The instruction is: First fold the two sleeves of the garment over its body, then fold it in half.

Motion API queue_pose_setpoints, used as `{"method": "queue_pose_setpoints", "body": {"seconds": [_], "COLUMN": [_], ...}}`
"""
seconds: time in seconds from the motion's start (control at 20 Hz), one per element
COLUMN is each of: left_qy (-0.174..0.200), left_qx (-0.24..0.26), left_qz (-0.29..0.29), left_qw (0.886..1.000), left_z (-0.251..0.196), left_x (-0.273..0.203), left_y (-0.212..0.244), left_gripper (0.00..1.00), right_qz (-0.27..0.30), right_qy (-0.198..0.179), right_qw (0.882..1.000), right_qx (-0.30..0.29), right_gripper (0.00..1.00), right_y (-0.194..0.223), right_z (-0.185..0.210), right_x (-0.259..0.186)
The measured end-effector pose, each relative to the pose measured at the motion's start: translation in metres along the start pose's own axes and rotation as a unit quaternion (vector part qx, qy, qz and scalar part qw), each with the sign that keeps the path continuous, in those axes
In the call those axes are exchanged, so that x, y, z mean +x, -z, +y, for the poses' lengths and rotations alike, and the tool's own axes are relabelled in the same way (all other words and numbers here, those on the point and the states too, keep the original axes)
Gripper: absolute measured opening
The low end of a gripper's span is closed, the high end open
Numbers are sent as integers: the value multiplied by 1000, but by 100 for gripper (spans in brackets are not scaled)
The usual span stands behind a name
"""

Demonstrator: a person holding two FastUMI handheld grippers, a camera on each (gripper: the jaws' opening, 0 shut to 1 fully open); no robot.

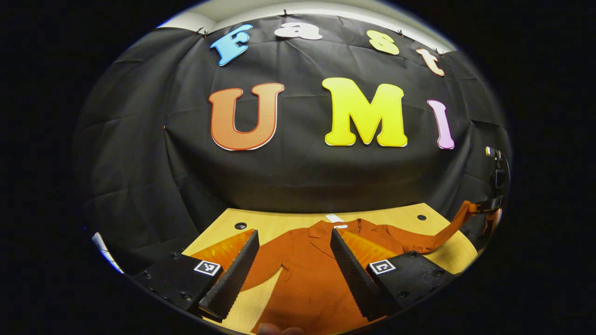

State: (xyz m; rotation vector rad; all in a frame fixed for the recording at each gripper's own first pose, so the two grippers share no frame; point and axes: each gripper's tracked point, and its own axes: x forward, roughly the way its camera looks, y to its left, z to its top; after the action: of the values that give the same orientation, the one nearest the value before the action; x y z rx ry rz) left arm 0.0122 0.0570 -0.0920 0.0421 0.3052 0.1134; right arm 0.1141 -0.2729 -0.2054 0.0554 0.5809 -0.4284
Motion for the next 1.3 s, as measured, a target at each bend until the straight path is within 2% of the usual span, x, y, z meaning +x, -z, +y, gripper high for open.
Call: {"method": "queue_pose_setpoints", "body": {"seconds": [0.25,0.4,0.65,0.9,1.05,1.15,1.3], "left_qy": [-29,-46,-91,-127,-141,-151,-161], "left_qx": [-11,-13,-10,-15,-2,5,3], "left_qz": [-1,1,5,33,41,42,55], "left_qw": [1000,999,996,991,989,988,985], "left_z": [51,81,143,187,207,217,228], "left_x": [3,-4,-25,-42,-53,-59,-62], "left_y": [6,11,16,34,34,33,44], "left_gripper": [100,99,99,99,99,99,99], "right_qz": [-72,-81,-50,30,68,85,138], "right_qy": [-86,-140,-217,-246,-246,-252,-275], "right_qw": [992,983,969,959,955,952,942], "right_qx": [-65,-82,-111,-136,-148,-151,-132], "right_gripper": [2,2,2,2,2,2,2], "right_y": [-76,-78,-18,96,158,183,222], "right_z": [139,235,380,487,528,542,556], "right_x": [-22,-43,-65,-59,-40,-31,-29]}}
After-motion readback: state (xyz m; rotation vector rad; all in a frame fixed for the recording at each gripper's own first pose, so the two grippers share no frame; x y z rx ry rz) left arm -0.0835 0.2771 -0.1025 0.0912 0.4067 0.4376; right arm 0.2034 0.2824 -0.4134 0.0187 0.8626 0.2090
